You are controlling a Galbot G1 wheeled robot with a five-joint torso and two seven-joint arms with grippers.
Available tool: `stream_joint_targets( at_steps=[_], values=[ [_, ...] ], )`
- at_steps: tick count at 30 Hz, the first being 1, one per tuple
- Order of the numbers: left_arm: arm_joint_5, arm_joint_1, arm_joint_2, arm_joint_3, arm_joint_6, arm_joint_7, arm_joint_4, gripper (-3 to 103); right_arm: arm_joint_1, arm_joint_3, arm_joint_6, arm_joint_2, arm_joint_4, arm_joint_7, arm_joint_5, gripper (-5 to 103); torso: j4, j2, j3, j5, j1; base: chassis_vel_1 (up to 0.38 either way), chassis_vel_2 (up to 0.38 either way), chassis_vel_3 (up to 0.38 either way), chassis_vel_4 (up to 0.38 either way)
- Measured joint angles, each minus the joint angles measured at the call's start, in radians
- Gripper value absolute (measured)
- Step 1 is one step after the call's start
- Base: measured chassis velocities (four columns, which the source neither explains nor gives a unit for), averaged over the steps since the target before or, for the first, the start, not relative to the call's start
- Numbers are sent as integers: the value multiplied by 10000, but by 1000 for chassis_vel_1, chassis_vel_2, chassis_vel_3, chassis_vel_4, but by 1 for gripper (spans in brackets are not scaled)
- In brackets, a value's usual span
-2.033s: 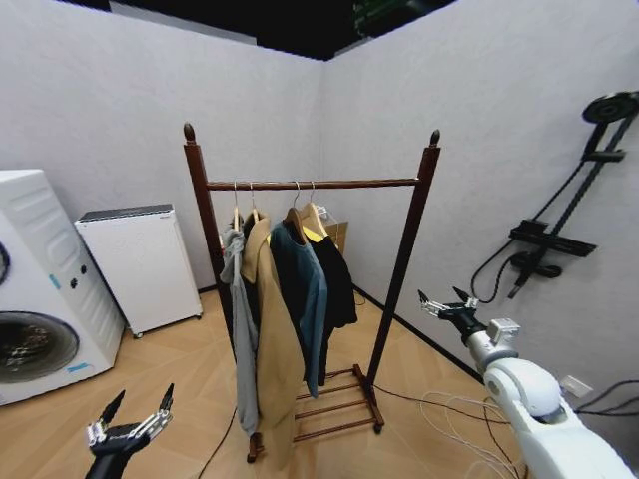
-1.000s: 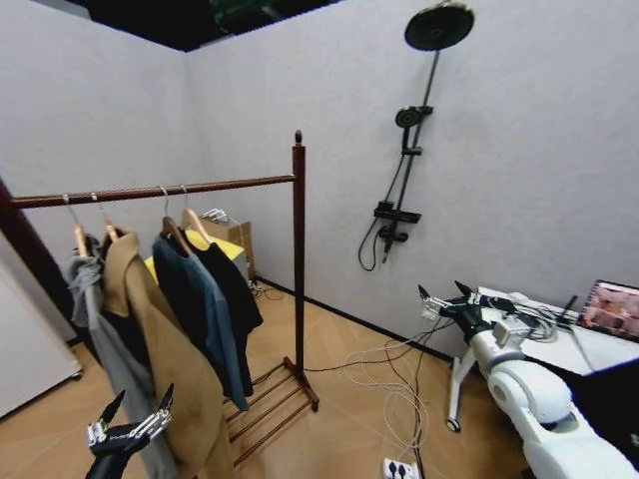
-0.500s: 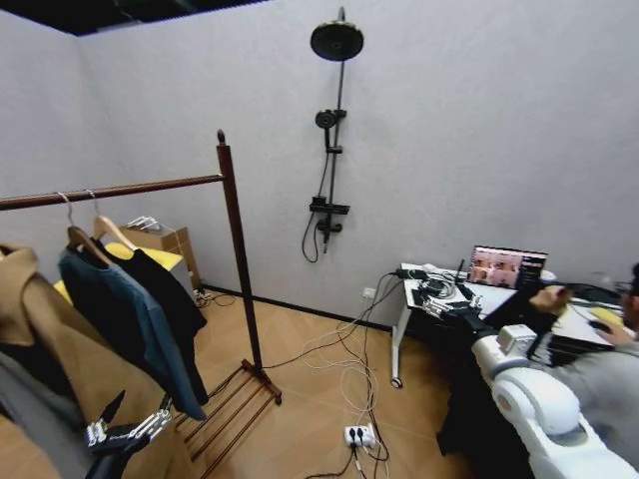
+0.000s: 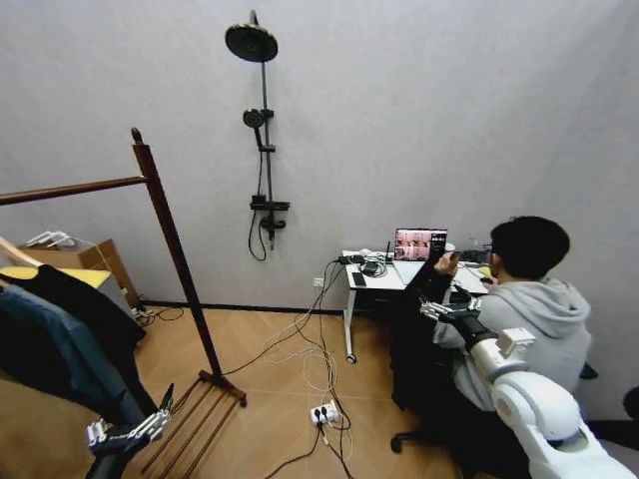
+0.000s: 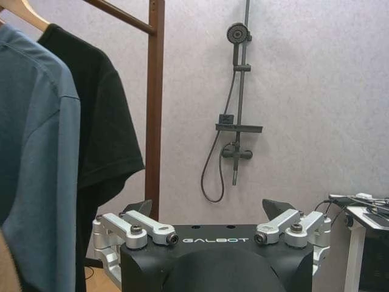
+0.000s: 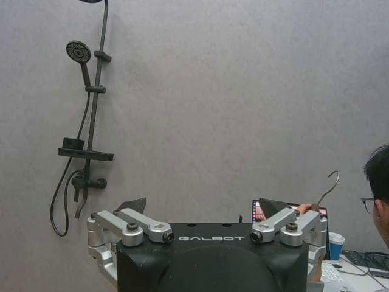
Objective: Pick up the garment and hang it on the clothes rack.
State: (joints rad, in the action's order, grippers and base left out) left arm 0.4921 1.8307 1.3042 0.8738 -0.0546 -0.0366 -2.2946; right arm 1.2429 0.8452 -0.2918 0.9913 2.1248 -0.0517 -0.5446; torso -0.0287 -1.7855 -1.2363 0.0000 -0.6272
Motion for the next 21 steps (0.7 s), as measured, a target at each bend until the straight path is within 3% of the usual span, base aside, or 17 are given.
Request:
stream_joint_targets(
  at_steps=[21],
  values=[
    [0, 1, 0, 0, 0, 3, 0, 100, -53, -72, 354, -104, -351, 96, -59, 100, 0, 0, 0, 0, 1, 133, -135, -129, 125]
  ],
)
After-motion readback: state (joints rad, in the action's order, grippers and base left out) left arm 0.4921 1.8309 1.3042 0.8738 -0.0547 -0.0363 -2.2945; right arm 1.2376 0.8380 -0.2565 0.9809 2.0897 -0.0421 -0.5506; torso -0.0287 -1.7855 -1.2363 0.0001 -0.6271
